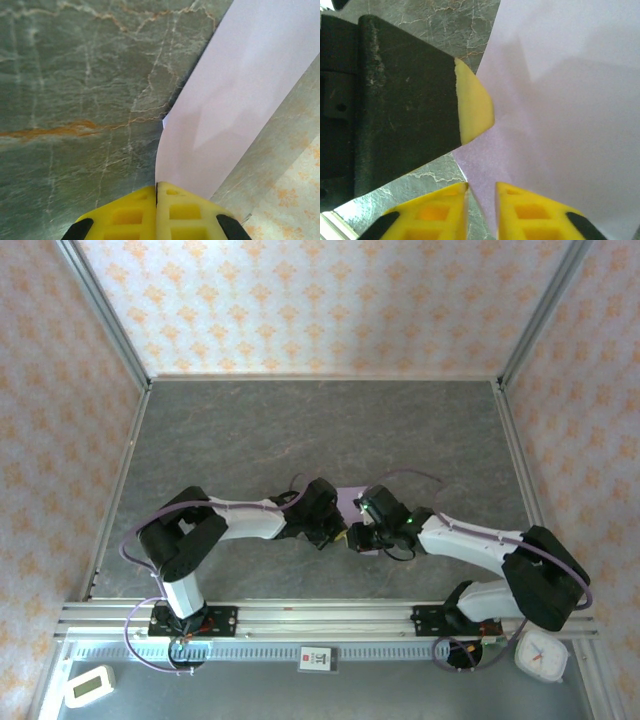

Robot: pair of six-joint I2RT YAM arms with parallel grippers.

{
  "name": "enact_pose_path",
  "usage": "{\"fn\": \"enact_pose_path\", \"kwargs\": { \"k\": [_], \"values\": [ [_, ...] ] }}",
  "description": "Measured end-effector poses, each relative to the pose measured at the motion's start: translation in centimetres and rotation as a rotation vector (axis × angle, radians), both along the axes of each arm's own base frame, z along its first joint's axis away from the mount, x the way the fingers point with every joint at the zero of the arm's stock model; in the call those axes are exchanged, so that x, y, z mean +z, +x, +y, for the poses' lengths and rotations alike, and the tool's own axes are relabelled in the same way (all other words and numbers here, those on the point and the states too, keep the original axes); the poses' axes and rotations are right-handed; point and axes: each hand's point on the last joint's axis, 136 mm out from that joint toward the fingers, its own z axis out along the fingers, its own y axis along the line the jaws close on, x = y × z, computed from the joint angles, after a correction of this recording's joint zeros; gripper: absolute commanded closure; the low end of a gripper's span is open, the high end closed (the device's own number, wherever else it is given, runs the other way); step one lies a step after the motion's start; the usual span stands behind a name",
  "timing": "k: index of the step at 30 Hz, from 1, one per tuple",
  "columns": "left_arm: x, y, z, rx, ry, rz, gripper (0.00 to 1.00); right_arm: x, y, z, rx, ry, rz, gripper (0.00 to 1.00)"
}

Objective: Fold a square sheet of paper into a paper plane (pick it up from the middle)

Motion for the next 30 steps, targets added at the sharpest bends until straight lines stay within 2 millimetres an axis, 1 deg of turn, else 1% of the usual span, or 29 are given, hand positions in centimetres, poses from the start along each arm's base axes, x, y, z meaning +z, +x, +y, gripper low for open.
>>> {"fn": "enact_pose_path", "kwargs": {
  "k": [5, 9, 10, 11, 13, 14, 16, 18, 21, 23, 25, 27, 30],
  "values": [
    [0.0, -0.1, 0.1, 0.000, 0.000, 0.000, 1.00, 0.1, 0.0, 0.1, 0.003, 0.001, -0.001, 1.00],
    [0.0, -0.1, 0.1, 0.000, 0.000, -0.001, 1.00, 0.1, -0.1, 0.1, 0.009, 0.002, -0.001, 1.00],
    [0.0, -0.1, 0.1, -0.001, 0.001, 0.000, 0.95, 0.1, -0.1, 0.1, 0.009, 0.003, -0.001, 1.00],
    [0.0, -0.1, 0.1, -0.004, 0.003, -0.003, 0.86, 0.1, -0.1, 0.1, 0.009, 0.003, -0.001, 1.00],
    [0.1, 0.0, 0.4, -0.015, 0.013, -0.016, 0.73, 0.1, -0.1, 0.1, 0.009, 0.003, -0.002, 1.00],
    [0.2, 0.1, 0.7, -0.017, 0.021, -0.022, 0.69, 0.1, -0.1, 0.1, 0.009, 0.003, -0.001, 1.00],
    [0.8, 0.6, 1.7, -0.016, 0.046, -0.047, 0.64, 0.1, -0.1, 0.1, 0.009, 0.003, -0.001, 1.00],
    [1.6, 1.3, 2.7, -0.013, 0.065, -0.080, 0.60, 0.1, -0.1, 0.1, 0.009, 0.003, -0.001, 1.00],
    [3.2, 2.7, 4.3, -0.001, 0.089, -0.142, 0.61, 0.1, -0.1, 0.2, 0.012, 0.006, 0.001, 1.00],
    [4.5, 4.0, 4.7, -0.005, 0.091, -0.194, 0.71, 0.1, -0.2, 0.2, 0.013, 0.008, 0.003, 1.00],
    [5.5, 5.2, 4.6, -0.022, 0.094, -0.240, 0.78, 0.1, -0.2, 0.3, 0.015, 0.010, 0.005, 1.00],
    [6.7, 6.7, 3.9, -0.062, 0.099, -0.292, 0.81, 0.1, -0.3, 0.3, 0.016, 0.011, 0.007, 1.00],
    [8.2, 9.2, 1.5, -0.135, 0.089, -0.372, 0.86, 0.0, -0.4, 0.2, 0.017, 0.012, 0.008, 1.00]
  ]
}}
